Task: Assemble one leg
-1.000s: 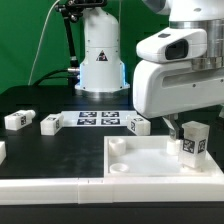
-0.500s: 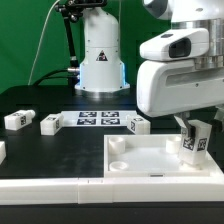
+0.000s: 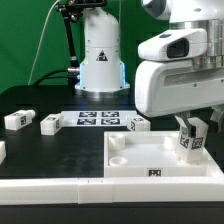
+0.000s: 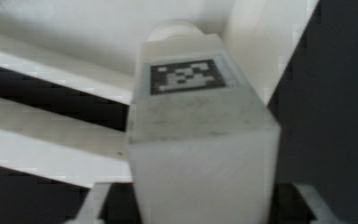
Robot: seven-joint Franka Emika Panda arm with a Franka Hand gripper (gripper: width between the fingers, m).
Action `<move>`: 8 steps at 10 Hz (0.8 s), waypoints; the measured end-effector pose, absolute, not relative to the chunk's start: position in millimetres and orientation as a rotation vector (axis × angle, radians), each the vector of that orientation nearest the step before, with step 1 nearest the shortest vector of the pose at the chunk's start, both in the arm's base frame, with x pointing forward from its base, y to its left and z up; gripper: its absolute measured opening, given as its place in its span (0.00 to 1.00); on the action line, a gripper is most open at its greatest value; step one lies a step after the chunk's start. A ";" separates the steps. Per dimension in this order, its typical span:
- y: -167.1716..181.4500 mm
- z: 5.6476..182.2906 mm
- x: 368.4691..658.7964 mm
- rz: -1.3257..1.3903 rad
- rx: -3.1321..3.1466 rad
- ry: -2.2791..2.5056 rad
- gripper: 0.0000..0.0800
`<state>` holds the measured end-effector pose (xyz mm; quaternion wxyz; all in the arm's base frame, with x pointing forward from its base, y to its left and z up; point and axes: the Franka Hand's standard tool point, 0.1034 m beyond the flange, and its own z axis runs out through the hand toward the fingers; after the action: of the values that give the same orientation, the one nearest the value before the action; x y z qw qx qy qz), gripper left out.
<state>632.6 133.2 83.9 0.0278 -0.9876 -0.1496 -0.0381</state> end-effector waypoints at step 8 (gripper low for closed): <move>110.7 83.8 622.8 -0.221 -2.887 0.833 0.37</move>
Offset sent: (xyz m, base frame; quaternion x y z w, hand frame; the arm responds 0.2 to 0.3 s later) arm -0.0120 -0.0077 0.0070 -0.0121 0.0519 0.3215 0.9454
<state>622.8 110.7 83.8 0.0644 -0.9562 0.2761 -0.0733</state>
